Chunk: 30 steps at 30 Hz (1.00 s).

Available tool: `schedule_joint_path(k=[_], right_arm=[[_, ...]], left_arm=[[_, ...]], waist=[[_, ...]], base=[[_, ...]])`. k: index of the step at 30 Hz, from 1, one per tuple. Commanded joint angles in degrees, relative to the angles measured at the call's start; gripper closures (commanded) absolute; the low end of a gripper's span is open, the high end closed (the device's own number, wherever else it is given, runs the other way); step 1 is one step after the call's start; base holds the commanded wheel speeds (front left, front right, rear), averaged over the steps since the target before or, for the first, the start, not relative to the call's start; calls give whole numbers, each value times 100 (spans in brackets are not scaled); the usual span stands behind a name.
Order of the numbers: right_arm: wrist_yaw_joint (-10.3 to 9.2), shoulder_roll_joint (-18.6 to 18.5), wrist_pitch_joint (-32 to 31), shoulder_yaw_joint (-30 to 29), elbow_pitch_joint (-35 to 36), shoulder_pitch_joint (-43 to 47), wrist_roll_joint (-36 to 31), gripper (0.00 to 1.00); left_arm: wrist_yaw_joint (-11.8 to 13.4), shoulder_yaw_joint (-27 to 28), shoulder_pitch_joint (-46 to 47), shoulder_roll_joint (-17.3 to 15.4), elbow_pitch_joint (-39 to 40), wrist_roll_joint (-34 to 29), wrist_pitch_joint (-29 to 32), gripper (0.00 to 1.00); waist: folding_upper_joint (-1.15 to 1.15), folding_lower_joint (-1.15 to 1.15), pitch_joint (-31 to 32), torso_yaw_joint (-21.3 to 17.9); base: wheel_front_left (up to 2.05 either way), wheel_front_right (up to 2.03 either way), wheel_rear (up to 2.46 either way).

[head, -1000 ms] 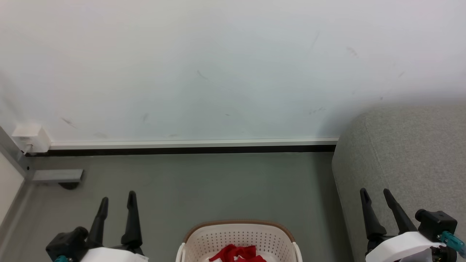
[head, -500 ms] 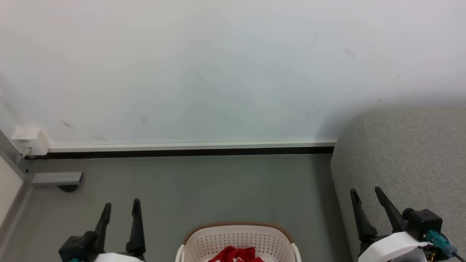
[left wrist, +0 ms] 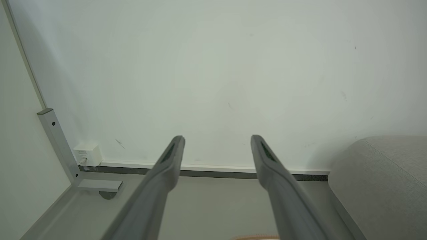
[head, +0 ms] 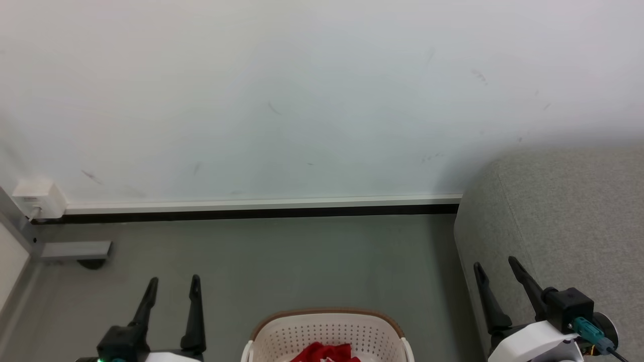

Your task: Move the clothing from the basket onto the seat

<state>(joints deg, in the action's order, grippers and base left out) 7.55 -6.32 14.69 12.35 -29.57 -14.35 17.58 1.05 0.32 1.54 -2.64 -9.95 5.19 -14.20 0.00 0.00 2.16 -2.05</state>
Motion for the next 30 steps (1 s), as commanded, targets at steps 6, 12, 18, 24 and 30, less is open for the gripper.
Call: schedule_joint_path(k=[6,12,18,24,30], right_arm=[[-12,51,46,-19,-54,-93,-319,0],[-12,66,50,-13,-48,-78,-280,0],[-12,66,51,-20,-37,-88,-217,0],[-12,82,51,-32,-2,-90,-193,0],[-12,76,52,-19,41,-135,-182,0]], left_arm=[[4,27,-14,-44,-30,-375,-100,0],[3,44,-3,-44,-39,-355,-98,0],[12,47,-19,-43,-39,-318,-98,0],[12,60,-38,-42,-36,-252,-98,0],[32,40,-26,-42,-49,-184,-98,0]], waist=[[0,0,28,-27],[0,0,16,-39],[0,0,11,-57],[0,0,1,-92],[0,0,-60,-162]], base=[[0,0,0],[0,0,0],[0,0,0],[0,0,0],[0,0,0]])
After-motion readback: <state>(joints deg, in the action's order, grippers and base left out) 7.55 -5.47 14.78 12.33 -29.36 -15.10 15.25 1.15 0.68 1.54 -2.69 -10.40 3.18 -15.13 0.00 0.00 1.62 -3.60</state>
